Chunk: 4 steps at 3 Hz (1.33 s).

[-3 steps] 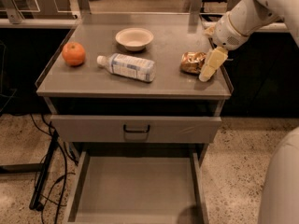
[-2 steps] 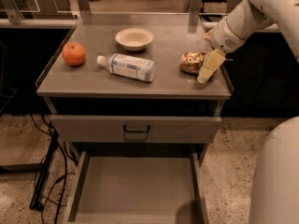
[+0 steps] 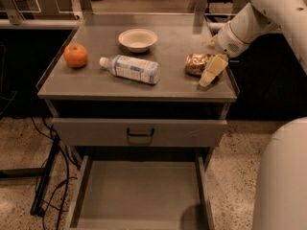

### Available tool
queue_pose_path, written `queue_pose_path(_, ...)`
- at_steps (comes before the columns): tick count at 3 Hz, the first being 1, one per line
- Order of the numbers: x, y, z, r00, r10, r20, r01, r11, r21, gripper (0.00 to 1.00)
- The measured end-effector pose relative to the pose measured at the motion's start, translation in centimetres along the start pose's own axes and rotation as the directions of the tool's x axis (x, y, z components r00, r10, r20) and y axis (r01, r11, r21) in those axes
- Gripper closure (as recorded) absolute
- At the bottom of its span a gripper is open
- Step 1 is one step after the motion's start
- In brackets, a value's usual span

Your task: Place orange can into middle drawer

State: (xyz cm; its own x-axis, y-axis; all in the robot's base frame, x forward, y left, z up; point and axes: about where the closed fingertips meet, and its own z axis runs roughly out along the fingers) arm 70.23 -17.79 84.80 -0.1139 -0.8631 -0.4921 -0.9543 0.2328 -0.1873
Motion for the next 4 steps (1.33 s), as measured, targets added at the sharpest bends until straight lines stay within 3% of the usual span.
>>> queue_pose_path(1, 0.0, 0.0, 0.0, 1.0, 0.0, 0.0, 0.0, 1.0, 0.0, 0.46)
queue_pose_path(3, 0.0, 0.0, 0.01, 1.0, 0.0, 0.0, 0.0, 1.0, 0.0, 0.92)
queue_pose_path(4, 0.0, 0.0, 0.01, 1.0, 0.0, 0.0, 0.0, 1.0, 0.0, 1.0)
